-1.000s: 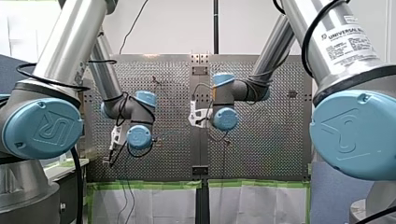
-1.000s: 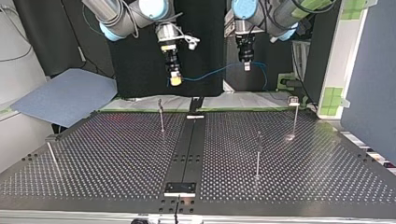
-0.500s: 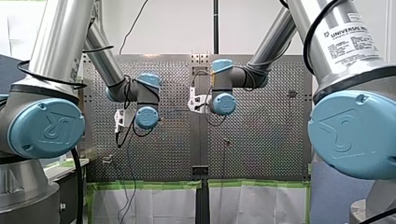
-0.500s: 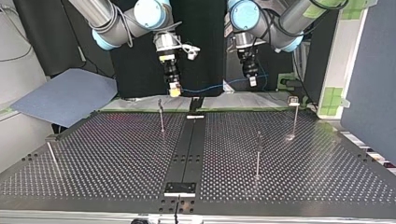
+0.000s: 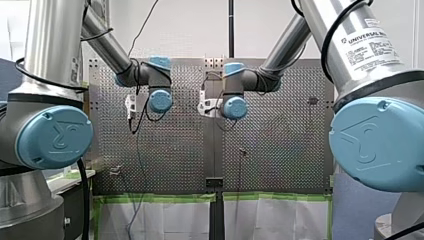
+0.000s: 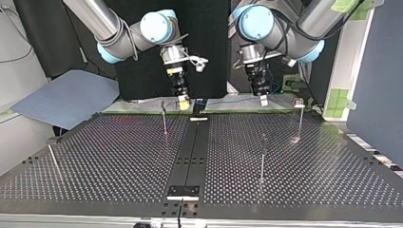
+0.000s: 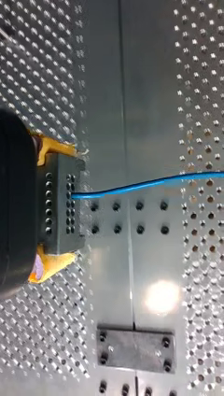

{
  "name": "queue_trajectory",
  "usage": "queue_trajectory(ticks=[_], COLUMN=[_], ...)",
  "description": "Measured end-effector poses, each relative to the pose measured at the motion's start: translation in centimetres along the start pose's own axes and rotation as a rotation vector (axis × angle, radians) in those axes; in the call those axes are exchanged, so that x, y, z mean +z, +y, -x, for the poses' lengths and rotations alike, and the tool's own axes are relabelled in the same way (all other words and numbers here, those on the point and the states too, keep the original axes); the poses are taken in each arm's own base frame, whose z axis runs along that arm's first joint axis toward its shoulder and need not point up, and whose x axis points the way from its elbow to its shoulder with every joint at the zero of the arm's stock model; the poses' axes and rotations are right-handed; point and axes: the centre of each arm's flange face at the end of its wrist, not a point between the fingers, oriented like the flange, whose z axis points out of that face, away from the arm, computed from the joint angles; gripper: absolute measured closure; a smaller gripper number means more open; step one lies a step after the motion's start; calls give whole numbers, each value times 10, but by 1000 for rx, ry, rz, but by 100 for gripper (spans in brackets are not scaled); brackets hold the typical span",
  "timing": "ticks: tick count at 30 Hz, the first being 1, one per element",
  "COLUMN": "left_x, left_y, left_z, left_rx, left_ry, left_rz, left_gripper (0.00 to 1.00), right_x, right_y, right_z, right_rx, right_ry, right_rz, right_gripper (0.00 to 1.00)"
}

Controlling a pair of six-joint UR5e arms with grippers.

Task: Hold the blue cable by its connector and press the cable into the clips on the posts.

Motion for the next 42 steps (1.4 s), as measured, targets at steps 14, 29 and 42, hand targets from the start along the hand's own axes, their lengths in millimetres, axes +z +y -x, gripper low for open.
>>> queue_trajectory(ticks=[14,29,42], left_x=[-5,-19,10], left_y=[19,25,18], left_z=[57,84,67], left_rx=[-9,14,22], left_ry=[-22,-8,21], left_rz=[0,-101,-79], left_gripper=[100,100,100], right_x=[29,38,38], right_y=[-12,-36,-58], right_z=[-44,-71,-76], right_rx=[7,18,36], right_ry=[38,80,93], right_rz=[-24,-56,-71], right_gripper=[100,100,100])
